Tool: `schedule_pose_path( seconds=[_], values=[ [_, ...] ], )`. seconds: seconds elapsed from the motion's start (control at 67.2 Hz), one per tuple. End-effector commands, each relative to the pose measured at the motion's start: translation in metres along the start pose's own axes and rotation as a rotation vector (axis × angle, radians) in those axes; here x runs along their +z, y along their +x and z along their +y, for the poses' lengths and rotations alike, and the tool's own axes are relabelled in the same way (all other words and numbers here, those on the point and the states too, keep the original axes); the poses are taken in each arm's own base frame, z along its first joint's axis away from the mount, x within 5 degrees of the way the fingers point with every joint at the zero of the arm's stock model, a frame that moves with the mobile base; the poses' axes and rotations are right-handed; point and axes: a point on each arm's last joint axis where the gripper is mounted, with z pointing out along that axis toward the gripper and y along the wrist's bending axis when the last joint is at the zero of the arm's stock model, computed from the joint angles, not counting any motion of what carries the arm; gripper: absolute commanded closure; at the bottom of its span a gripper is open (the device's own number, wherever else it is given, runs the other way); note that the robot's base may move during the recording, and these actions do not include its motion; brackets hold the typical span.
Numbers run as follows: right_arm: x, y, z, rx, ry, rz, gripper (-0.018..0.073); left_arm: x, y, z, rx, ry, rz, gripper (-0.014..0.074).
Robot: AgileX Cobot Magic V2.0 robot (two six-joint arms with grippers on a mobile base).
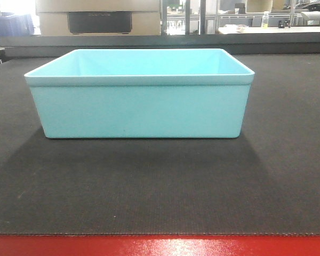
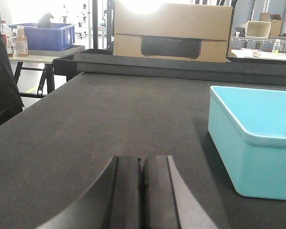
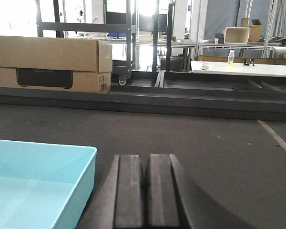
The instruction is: Fetch blue bin and place on conveyor start
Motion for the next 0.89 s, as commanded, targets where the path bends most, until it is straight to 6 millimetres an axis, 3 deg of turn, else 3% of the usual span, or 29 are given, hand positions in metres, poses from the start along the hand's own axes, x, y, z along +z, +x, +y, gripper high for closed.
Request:
schedule_pose_path(
  seconds=[0.0,0.149,0.268,0.506,0.625,0.669,0.878],
  values=[
    [-0.001,-0.002,0.000,-0.004,0.003,-0.026,0.0721,-0.001,-0.002,0.000,-0.007,-0.003,-0.020,0.0707],
    [-0.001,0.008,-0.001,0.020,0.016,-0.009,0.0721,-0.001,-0.002,0.000,-0.007,-0.003,-0.020,0.0707],
    [-0.010,0.029,-0.005,0.068,0.063,-0.012,0.0721,-0.001,-0.002,0.000,-0.007,-0.003,-0.020,0.0707],
    [-0.027,0.108,-0.010,0.069,0.139,-0.001,0.0721,-0.001,-0.002,0.000,-0.007,-0.003,-0.020,0.0707],
    [-0.034,0.135,-0.010,0.068,0.144,-0.003,0.0721,-0.001,-0.002,0.000,-0.007,-0.003,-0.020,0.0707],
    [-0.035,0.142,-0.010,0.064,0.144,0.000,0.0721,-0.001,-0.002,0.000,-0.007,-0.003,-0.020,0.0707],
    [-0.035,0.139,-0.010,0.060,0.144,-0.029,0.0721,-0.001,-0.002,0.000,-0.007,-0.003,-0.020,0.0707]
  ],
)
